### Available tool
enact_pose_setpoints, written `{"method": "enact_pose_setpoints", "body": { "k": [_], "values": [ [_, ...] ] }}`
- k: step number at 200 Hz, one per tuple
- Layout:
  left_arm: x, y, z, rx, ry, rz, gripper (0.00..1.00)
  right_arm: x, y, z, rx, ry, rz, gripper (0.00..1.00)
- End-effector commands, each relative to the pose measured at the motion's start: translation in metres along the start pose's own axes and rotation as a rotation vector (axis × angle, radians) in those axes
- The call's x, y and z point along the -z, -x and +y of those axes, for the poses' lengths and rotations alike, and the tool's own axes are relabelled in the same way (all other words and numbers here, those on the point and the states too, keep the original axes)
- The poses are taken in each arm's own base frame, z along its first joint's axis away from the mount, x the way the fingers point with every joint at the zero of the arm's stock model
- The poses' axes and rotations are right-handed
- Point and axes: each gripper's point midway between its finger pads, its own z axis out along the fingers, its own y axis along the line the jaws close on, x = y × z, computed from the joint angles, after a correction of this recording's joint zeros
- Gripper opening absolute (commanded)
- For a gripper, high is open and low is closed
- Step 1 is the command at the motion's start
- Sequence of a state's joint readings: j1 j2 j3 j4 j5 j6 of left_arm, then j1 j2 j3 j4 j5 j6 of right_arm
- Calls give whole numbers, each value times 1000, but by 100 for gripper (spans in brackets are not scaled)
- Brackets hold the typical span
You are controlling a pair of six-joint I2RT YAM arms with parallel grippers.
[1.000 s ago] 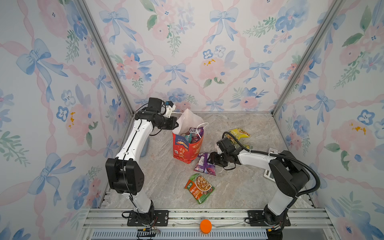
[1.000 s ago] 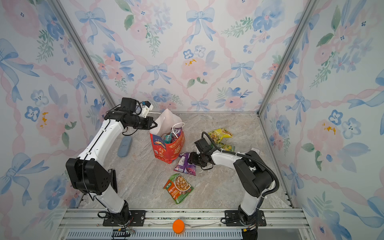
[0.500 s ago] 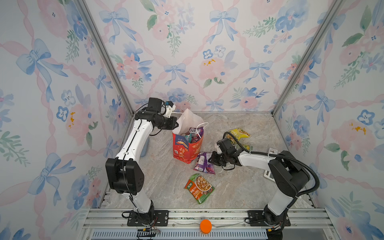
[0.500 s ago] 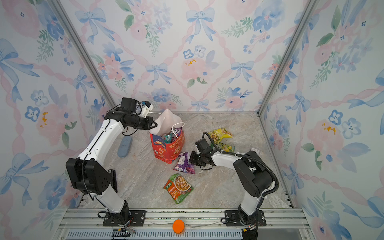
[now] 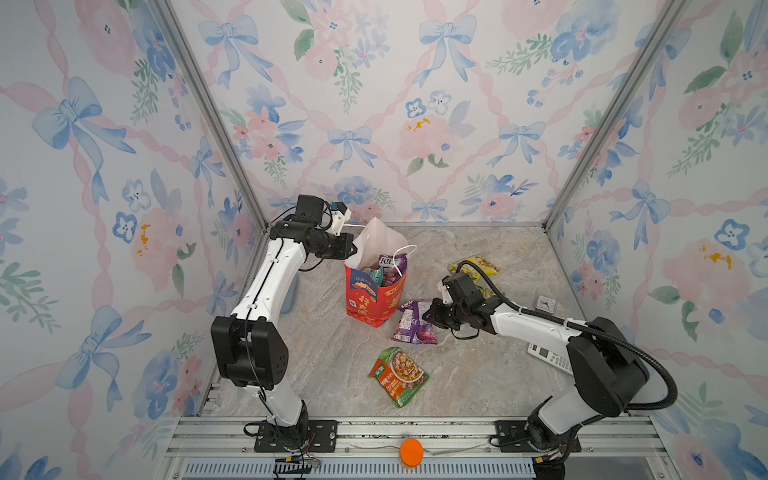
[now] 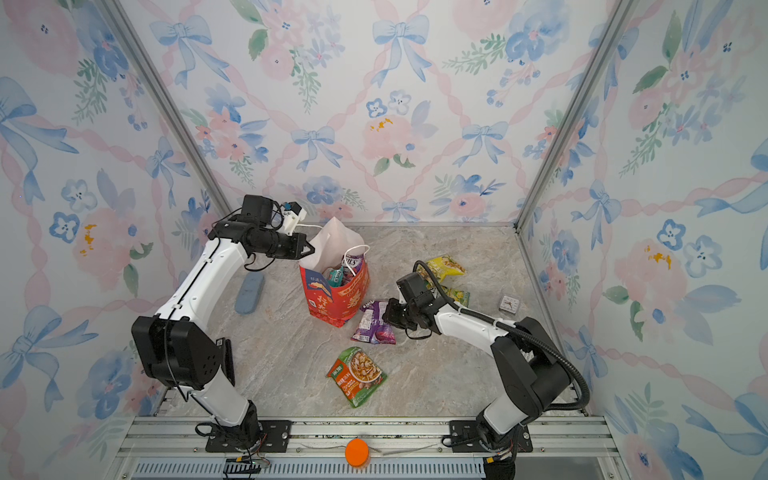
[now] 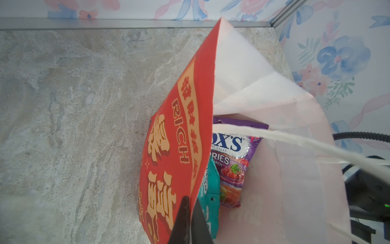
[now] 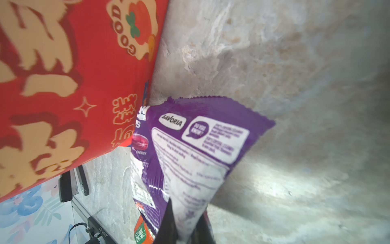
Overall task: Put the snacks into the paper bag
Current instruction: 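Close the right gripper on the purple Savoria packet and lift, then raise the purple packet with the right gripper and carry it over the bag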
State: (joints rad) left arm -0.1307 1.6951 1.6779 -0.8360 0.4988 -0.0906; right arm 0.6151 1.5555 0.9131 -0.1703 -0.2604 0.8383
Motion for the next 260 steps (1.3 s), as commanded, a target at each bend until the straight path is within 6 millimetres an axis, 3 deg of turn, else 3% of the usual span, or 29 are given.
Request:
{"method": "enact_pose_setpoints", "body": {
  "k": [1, 76, 143, 189, 260],
  "values": [
    [-5, -13, -1, 18, -8, 48, 0, 29, 16, 11, -8, 2, -61, 0],
    [-5, -14, -1, 21, -8, 48, 0, 109, 49, 28, 44, -20, -215, 0],
    [-4, -13, 0, 20, 0, 46, 0, 170, 95, 61, 114, -9, -407, 0],
    [-3, -13, 0, 17, 3, 43, 0, 194, 125, 85, 147, 20, -492, 0],
    [-4, -14, 0, 18, -1, 46, 0, 213, 173, 118, 233, 31, -581, 0]
  ]
}}
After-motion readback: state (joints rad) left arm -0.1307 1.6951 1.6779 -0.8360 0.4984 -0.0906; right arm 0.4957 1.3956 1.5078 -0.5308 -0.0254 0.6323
